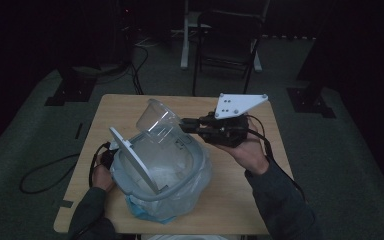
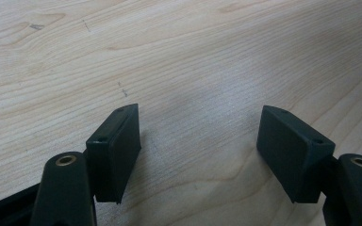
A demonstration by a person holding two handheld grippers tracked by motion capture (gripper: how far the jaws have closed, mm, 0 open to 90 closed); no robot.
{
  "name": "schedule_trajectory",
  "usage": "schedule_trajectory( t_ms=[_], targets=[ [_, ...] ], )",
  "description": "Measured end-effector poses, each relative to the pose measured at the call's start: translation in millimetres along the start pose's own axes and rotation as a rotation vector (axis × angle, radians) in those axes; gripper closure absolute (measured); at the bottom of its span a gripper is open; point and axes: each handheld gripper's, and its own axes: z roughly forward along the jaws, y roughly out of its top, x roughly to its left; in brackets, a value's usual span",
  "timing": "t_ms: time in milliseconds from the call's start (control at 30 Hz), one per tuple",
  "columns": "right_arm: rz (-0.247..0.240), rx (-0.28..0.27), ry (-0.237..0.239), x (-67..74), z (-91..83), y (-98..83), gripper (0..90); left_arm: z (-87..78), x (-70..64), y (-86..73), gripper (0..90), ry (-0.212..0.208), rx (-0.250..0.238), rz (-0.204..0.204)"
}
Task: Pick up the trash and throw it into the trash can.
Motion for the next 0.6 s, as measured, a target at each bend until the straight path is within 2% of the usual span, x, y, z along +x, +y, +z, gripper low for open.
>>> schedule_trajectory(
  t_ms=[533, 567, 600],
  targets=[
    [-0.007, 0.022, 0.032, 5.9, 11.5, -0.9, 82.9, 0.1, -0.2, 0.0, 31.6, 0.000, -0.001, -0.001],
    [-0.006, 0.024, 0.044, 6.1, 12.2, -1.0, 82.0, 0.1, -0.3, 0.0, 31.6, 0.000, 0.000, 0.000],
    [-0.010, 0.031, 0.074, 6.3, 13.2, -1.1, 75.4, 0.1, -0.3, 0.0, 31.6, 0.000, 0.000, 0.000]
  ],
)
